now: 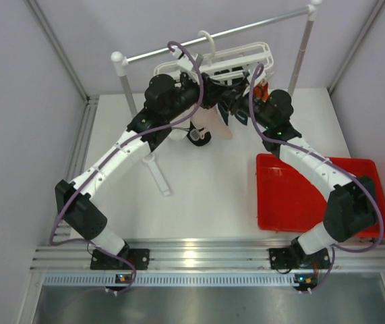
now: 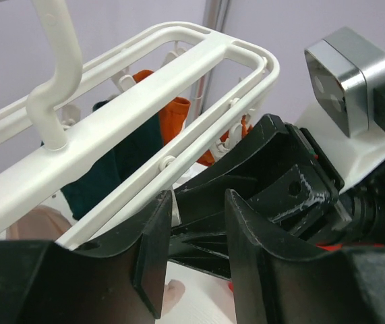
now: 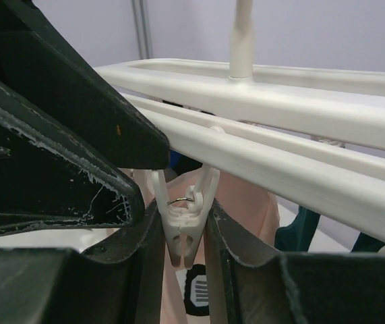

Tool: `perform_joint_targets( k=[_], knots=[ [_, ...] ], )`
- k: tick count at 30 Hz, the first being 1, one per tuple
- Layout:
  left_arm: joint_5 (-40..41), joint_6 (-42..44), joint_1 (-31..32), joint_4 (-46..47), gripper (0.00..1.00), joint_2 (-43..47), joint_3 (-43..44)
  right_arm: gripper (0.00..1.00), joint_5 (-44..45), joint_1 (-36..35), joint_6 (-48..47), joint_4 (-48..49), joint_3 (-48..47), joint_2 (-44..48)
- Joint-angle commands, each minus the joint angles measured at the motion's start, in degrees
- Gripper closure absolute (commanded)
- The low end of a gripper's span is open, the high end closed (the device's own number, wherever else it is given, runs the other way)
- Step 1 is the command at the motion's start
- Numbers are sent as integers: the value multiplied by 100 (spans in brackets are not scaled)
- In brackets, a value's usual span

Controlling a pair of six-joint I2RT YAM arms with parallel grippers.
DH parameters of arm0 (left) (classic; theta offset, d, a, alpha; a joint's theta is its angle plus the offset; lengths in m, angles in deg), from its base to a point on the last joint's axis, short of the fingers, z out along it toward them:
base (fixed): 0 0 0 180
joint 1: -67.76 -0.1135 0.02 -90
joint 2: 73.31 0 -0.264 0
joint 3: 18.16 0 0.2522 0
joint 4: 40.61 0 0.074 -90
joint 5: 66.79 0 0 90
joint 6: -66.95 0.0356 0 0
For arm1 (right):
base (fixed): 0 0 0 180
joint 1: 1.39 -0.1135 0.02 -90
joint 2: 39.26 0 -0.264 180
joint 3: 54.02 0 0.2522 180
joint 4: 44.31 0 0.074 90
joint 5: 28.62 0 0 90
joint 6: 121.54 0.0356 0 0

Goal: Clip the socks to the hanger
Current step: Open the clamp at the hanger.

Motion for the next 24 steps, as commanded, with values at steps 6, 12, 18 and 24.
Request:
perform_joint_targets(
  k=[6, 12, 18, 24],
  knots=[
    [1652, -407, 224, -1090, 64, -256, 746, 100, 790, -239, -736, 144, 116, 320],
    [1942, -460, 233, -1399, 68, -361, 878, 100, 930, -274, -824, 144, 151, 329],
    [1916, -478, 242, -1558, 69, -537, 1036, 100, 931, -353, -1000, 162, 125, 329],
    [2057, -653, 242, -1628, 70, -678, 1195, 100, 895, -449, -1264, 127, 116, 338]
  ],
)
